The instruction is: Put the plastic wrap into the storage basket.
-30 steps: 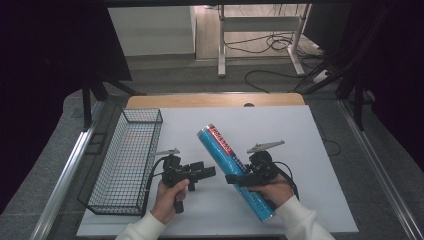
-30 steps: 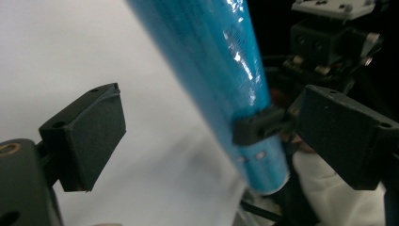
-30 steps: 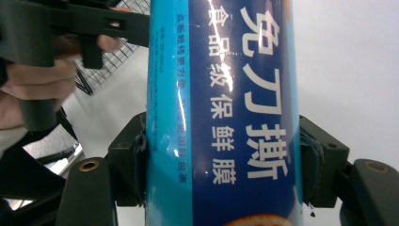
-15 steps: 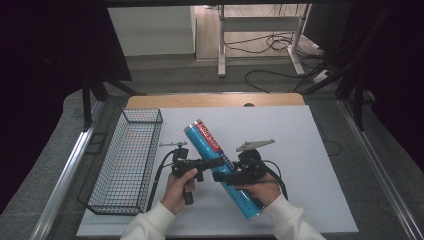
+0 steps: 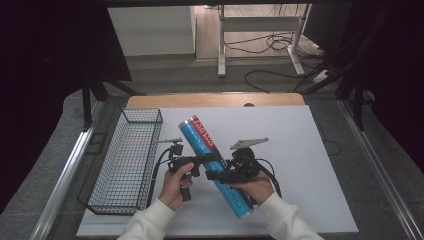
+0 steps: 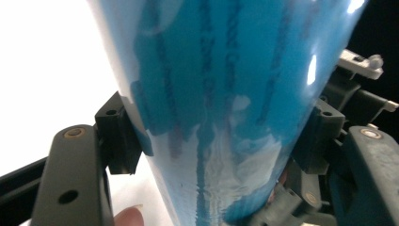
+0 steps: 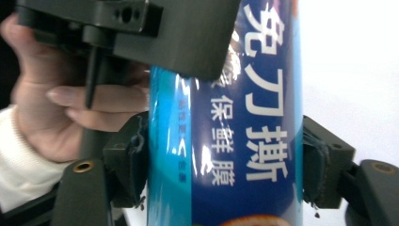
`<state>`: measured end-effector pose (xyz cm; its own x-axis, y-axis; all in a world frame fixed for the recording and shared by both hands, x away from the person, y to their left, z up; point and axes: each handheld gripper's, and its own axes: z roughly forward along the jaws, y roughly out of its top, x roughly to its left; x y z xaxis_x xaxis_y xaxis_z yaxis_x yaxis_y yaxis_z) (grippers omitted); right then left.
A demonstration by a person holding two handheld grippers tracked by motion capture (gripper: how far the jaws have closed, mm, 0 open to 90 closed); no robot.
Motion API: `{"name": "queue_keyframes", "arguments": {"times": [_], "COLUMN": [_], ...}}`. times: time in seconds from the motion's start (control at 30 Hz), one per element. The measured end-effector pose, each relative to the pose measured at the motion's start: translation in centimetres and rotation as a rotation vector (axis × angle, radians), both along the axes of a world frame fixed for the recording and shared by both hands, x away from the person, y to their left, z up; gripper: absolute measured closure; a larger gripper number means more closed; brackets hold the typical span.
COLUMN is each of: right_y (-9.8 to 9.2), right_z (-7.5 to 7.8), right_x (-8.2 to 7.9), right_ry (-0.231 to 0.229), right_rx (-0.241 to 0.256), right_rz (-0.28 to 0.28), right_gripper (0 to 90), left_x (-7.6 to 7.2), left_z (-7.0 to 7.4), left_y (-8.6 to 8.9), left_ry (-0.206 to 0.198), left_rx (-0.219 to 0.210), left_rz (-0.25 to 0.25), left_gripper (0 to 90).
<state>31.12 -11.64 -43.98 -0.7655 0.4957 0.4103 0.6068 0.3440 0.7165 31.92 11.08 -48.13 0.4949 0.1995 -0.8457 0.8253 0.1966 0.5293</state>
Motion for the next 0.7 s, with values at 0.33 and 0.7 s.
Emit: {"name": "queue_keyframes", "arguments": {"times": [0.33,0.7], "right_y": [-1.3,-7.4], "right_z": [1.7,2.1], "right_x": [-1.2,-1.8], "right_ry": [-0.059,-0.088], "right_rx": [0.039,0.083], "right_rz": [0.049,-0.061], "right_gripper": [11.1,11.0], "left_x": [-0.2,-0.6], "left_z": [1.6,3.5], "left_y": [2.3,5.4], "left_ry": [-0.035,-0.067], "left_rx": [-0.016,0.039], "left_rz": [0.032,0.078], "left_gripper": [31.9,31.9]}}
